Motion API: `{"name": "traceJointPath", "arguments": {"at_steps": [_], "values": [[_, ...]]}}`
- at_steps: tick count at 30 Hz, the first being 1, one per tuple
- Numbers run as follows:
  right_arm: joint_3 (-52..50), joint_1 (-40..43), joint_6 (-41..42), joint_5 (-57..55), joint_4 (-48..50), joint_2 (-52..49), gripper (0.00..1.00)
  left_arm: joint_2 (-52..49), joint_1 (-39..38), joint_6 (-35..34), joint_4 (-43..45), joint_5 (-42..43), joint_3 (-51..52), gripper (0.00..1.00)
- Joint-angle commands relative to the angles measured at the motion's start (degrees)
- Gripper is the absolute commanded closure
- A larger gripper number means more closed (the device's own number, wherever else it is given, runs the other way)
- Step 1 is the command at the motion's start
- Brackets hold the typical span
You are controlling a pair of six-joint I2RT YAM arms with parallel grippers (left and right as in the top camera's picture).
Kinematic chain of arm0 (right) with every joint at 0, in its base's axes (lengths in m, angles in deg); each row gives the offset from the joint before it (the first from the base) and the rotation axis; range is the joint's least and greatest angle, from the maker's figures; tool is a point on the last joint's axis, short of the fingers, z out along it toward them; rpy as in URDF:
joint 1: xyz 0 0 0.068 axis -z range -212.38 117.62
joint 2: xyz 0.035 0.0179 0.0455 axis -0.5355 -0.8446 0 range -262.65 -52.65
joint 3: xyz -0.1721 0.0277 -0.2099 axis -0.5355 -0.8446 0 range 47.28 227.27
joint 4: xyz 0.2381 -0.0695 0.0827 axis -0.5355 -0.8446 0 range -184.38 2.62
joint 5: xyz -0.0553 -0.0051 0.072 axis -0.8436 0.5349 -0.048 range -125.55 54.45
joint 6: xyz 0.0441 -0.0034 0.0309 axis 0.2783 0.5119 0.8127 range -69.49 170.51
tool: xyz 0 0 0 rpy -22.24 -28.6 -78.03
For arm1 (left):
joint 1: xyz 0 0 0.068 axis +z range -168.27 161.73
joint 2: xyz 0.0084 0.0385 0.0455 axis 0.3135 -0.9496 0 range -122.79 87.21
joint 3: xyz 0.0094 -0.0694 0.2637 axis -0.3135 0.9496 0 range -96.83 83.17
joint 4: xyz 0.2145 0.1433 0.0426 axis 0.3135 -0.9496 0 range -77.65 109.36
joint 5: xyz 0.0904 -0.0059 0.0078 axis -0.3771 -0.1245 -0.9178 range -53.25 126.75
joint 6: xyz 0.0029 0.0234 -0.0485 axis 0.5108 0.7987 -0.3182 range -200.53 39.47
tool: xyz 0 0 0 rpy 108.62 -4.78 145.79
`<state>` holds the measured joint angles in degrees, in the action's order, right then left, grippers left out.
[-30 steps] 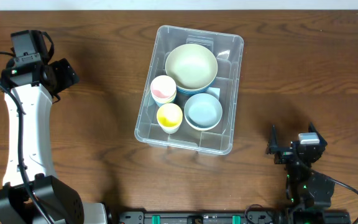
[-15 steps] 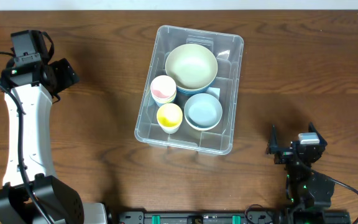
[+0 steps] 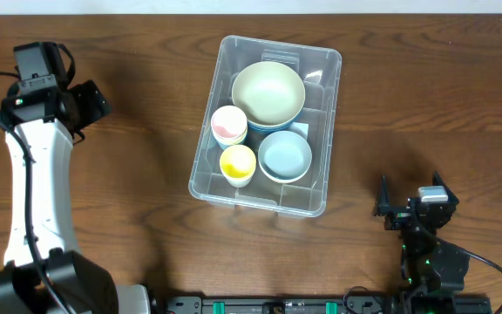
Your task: Pack container
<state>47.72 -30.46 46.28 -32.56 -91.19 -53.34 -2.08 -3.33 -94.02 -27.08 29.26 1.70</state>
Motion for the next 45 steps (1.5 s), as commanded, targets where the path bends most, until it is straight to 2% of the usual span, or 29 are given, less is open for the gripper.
{"name": "traceJointPath", "arguments": {"at_steps": [1, 14, 19, 23, 32, 45], "values": [[-0.13, 0.28, -0.74, -0.59, -0.26, 0.37, 0.01, 7.65, 0.09, -2.19, 1.11, 2.58, -0.57, 0.02], [-0.13, 0.28, -0.74, -0.59, -0.26, 0.37, 0.01, 49.27, -1.79, -3.28, 3.32, 2.51, 11.1, 0.02], [-0.13, 0.28, -0.74, -0.59, -0.26, 0.37, 0.01, 62.18, -1.79, -3.28, 6.99, 2.51, 22.58, 0.02], [-0.13, 0.28, -0.74, -0.57, -0.26, 0.37, 0.01, 72.08, -1.79, -3.3, 16.04, 2.54, 36.28, 0.02], [-0.13, 0.28, -0.74, -0.59, -0.26, 0.37, 0.01, 82.18, -3.69, -3.3, 38.14, 2.56, 60.19, 0.02], [-0.13, 0.28, -0.74, -0.59, -0.26, 0.37, 0.01, 87.27, -9.01, -3.32, 52.26, 2.51, 73.44, 0.02]]}}
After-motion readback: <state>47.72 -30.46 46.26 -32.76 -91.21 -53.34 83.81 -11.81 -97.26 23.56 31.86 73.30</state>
